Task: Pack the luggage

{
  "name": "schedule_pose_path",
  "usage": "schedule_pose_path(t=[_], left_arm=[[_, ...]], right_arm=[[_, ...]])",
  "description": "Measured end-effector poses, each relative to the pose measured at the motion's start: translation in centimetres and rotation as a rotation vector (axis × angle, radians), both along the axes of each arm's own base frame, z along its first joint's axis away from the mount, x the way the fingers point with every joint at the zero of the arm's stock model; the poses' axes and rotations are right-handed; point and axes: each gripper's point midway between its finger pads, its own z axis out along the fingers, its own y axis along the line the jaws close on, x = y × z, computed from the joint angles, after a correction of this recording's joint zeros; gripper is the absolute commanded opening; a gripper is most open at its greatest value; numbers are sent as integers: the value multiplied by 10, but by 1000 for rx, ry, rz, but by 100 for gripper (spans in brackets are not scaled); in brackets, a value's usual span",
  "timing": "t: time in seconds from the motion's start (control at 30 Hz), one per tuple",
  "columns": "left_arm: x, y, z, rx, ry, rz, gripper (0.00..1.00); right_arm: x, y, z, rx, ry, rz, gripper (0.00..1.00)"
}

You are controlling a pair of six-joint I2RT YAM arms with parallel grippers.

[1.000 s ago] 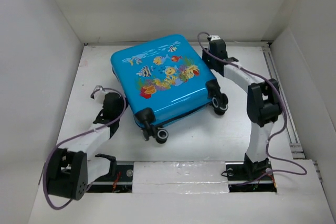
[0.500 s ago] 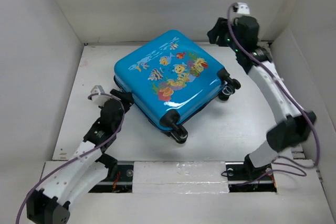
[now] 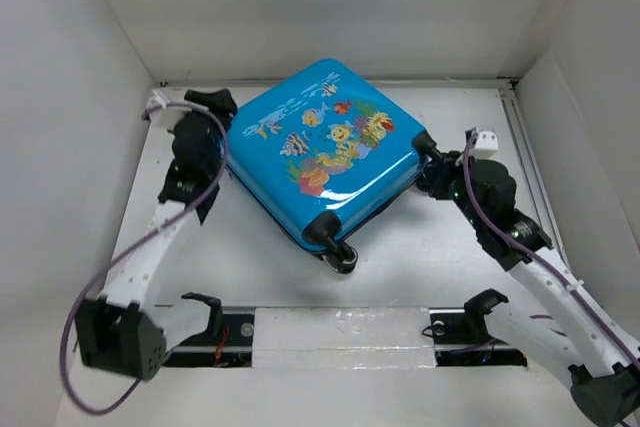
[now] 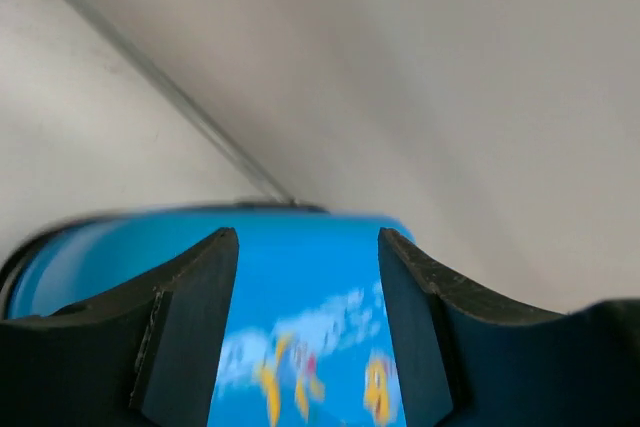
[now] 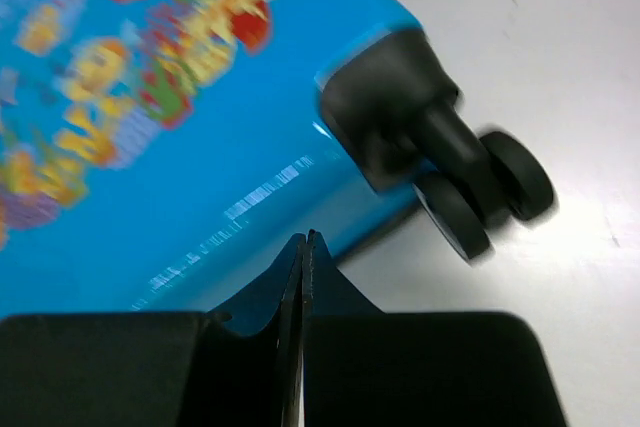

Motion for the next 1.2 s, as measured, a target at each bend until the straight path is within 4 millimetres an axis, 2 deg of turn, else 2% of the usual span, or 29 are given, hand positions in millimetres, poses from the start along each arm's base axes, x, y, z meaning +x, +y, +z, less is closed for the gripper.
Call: schedule_pose_path(t=[0.1,0.17,0.23,0.3,0.33,0.4,0.47,0.53,0.6,0.7,0.8,0.9,0.97,1.1,1.2], left_arm=[[58,23,12,-2,30,4,56],[101,41,27,7,49,4,56],[136,57,30,25,73,-6,57],[159,69,17,35,116,-25,57],[165,73,3,31,146,-43,57],[170,80,-39,4,229,-75,57],[167,86,-86,-31,325,-96,57],[162,87,-135,-67,434,-115,57],[156,80,-169,-86,504,-141,57],[138,60,-208,-105,569,-172,57],[122,63,-218,-112,518,-139,57],[83,70,-221,-120,467,-66,55],[54,66,-230,-127,463,-31,52],[7,46,-242,-94,460,4,49],[-24,16,-237,-36,437,-8,48]], right_arm=[[-12,-14,-27,-39,63,-46,0],[-12,-15,-39,-49,88,-51,0],[-8,-12,-53,-60,123,-49,0],[0,-5,-76,-82,180,-37,0],[5,0,-88,-95,212,-27,0],[12,8,-118,-129,292,-8,0],[16,15,-139,-151,346,13,0],[20,22,-150,-161,369,40,0],[26,28,-154,-174,392,55,0],[48,34,-146,-196,380,58,0],[75,32,-144,-227,401,32,0],[120,29,-141,-232,405,-1,0],[151,29,-140,-230,399,-10,0],[208,27,-131,-237,370,-12,1],[248,18,-122,-277,365,-6,7]])
